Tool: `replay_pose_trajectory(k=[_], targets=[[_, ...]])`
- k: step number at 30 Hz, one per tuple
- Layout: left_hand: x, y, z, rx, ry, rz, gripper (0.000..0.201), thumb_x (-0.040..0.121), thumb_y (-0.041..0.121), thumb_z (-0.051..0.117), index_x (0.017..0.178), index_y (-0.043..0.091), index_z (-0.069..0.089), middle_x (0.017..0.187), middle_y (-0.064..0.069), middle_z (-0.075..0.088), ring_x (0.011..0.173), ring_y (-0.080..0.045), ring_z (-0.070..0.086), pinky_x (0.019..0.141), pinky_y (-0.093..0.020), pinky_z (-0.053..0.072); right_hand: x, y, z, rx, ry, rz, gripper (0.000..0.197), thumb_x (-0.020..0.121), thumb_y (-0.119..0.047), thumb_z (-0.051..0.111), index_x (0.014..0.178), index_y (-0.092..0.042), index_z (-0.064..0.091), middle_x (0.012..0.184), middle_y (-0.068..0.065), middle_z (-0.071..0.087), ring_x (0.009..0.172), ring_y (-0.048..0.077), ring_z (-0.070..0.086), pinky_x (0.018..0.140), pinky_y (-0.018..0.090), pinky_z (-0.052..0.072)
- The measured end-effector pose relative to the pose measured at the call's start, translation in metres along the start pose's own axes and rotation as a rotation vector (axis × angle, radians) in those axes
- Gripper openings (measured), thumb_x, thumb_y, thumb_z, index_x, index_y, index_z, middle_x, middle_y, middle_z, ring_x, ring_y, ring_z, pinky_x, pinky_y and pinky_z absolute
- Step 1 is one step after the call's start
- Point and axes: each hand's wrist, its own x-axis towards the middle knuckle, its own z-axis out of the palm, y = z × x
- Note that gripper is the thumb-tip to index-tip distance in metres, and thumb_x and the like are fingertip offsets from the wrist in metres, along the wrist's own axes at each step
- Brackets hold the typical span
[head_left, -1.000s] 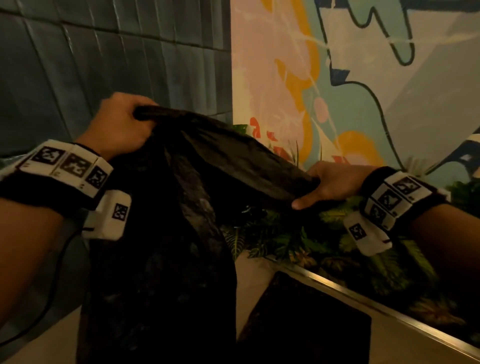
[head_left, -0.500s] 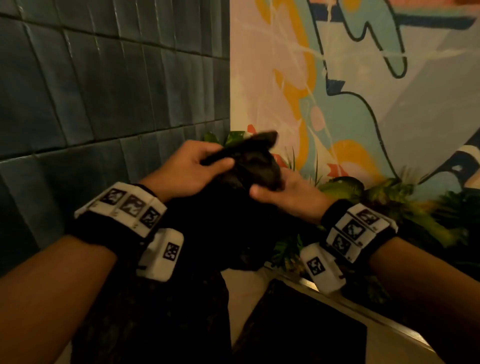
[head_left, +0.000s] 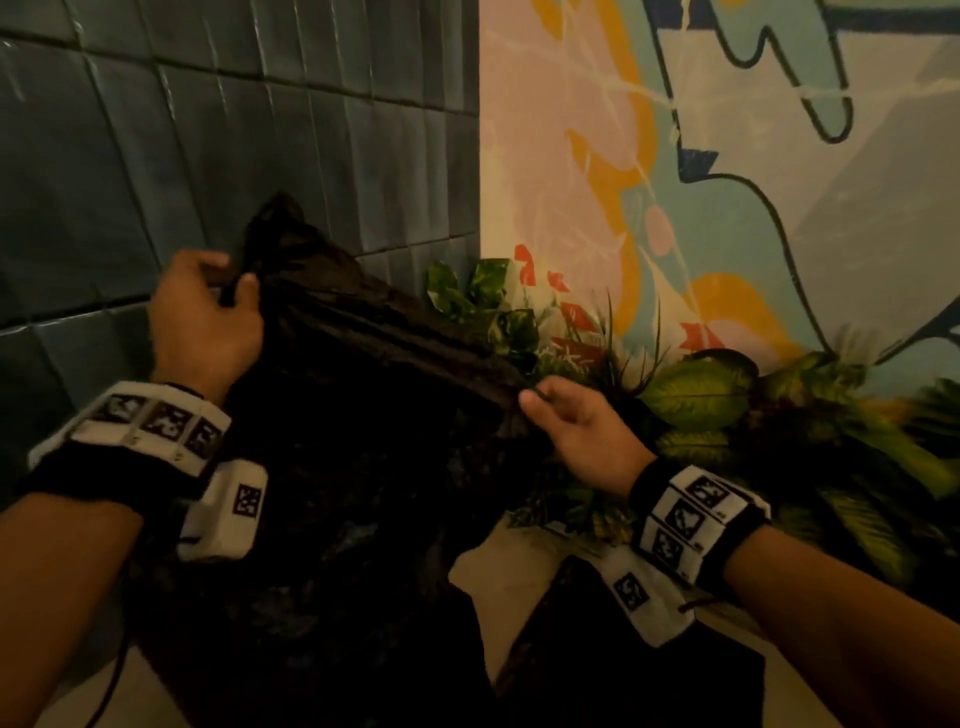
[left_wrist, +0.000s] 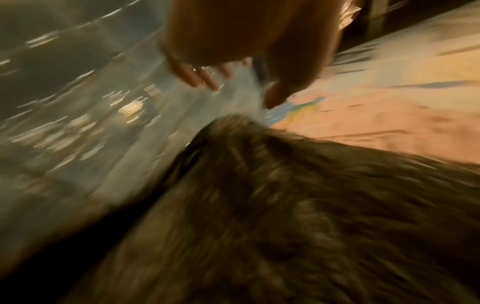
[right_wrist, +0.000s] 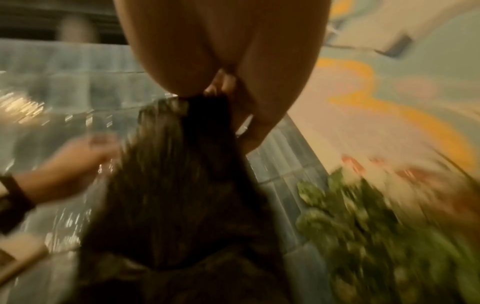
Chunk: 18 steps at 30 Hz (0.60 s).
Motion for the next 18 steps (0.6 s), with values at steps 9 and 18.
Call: replay_pose_trajectory(k=[9, 18], targets=[[-0.063, 0.086, 0.022, -0.104, -1.019, 0.526, 0.047, 0.075, 0.036, 0.074, 0.119, 0.039, 0.058, 0.101, 0.017, 0.068, 0.096, 0.004, 0.063, 0.084, -0.010, 0.047, 0.016, -0.045, 0.009, 0.135, 0.017, -0.214, 0.013, 0.089, -0.021, 0.061, 0.090, -0.008, 0.064, 0.078, -0.001, 0.065, 0.071, 0.003, 0.061, 0.067, 0.019, 0.049], [-0.002, 0.027, -0.014, 0.094, -0.382, 0.361, 0.020, 0.089, 0.008, 0.057, 0.101, 0.014, 0.072, 0.102, -0.005, 0.074, 0.096, -0.013, 0.064, 0.085, -0.012, 0.041, -0.015, 0.014, -0.016, -0.376, -0.602, 0.187, 0.010, 0.087, -0.032, 0.066, 0.078, -0.031, 0.068, 0.071, -0.015, 0.071, 0.067, -0.004, 0.063, 0.063, 0.017, 0.051]])
